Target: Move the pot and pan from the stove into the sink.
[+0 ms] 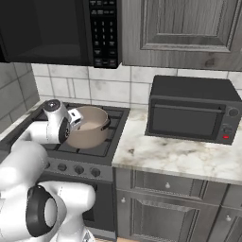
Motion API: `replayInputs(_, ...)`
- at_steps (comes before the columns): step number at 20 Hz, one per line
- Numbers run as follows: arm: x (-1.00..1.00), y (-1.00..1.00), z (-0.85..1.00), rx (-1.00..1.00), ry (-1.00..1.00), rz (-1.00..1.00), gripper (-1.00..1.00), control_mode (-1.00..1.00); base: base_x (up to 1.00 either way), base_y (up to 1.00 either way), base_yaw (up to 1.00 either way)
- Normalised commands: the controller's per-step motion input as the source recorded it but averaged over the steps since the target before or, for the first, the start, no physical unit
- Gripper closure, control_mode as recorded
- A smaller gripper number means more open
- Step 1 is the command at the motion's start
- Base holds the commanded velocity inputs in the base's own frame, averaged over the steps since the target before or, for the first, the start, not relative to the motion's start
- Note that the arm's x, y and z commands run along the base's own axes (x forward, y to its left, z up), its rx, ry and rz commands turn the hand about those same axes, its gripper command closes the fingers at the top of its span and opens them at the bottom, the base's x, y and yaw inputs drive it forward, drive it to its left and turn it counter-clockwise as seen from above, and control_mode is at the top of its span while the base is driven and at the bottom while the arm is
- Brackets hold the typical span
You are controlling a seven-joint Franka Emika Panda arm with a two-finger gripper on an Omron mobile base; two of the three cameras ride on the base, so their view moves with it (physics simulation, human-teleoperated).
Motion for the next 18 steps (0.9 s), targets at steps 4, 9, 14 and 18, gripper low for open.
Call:
replayInputs(4,0.20,0.00,-0.15,0.00,0.02,0.00,-1.00,-1.00,0.00,0.00,0.00)
replayInputs(9,0.26,0.00,-0.06,0.00,0.01,0.00,-1.00,-1.00,0.00,0.00,0.00)
replayInputs(14,0.26,0.00,-0.05,-0.01,0.02,0.00,-1.00,-1.00,0.00,0.00,0.00)
replayInputs(18,0.18,0.00,-0.12,-0.03,0.03,0.00,-1.00,-1.00,0.00,0.00,0.00)
